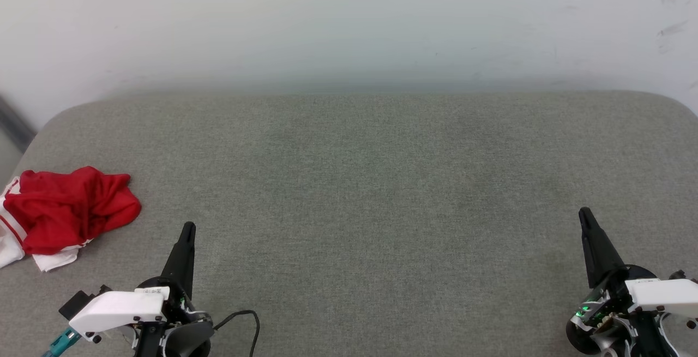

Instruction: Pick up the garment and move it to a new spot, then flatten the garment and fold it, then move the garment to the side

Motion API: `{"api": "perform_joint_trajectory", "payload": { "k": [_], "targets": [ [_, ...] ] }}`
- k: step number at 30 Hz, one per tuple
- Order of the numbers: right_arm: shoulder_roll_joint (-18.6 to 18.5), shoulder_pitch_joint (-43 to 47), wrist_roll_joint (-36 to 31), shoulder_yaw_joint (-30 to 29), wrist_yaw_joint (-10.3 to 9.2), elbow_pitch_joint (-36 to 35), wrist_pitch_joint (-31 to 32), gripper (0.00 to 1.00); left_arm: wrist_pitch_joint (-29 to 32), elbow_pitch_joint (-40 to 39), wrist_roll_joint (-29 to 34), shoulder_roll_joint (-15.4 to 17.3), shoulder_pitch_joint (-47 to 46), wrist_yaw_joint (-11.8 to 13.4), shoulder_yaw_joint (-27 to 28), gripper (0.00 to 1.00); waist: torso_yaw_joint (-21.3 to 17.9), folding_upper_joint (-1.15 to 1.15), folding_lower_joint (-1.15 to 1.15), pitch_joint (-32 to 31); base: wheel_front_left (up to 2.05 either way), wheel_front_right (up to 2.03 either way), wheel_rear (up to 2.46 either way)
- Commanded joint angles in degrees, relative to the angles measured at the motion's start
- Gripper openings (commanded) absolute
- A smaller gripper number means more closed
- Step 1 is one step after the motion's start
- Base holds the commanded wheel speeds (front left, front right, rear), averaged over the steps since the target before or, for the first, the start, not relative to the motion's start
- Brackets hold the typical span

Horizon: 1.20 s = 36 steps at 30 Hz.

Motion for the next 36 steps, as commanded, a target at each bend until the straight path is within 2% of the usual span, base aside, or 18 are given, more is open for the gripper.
{"api": "perform_joint_trajectory", "payload": {
  "k": [1, 36],
  "targets": [
    [0.23, -0.65, 0.20, 0.04, -0.03, 0.04, -0.02, 0.00, 0.08, 0.00, 0.09, -0.10, -0.46, -0.17, 0.08, 0.00, 0.00, 0.00, 0.00, 0.00, 0.00, 0.00, 0.00],
    [0.22, -0.65, 0.20, 0.04, -0.02, 0.04, -0.02, 0.00, 0.08, 0.00, 0.09, -0.10, -0.46, -0.16, 0.08, 0.00, 0.00, 0.00, 0.00, 0.00, 0.00, 0.00, 0.00]
  ]
}}
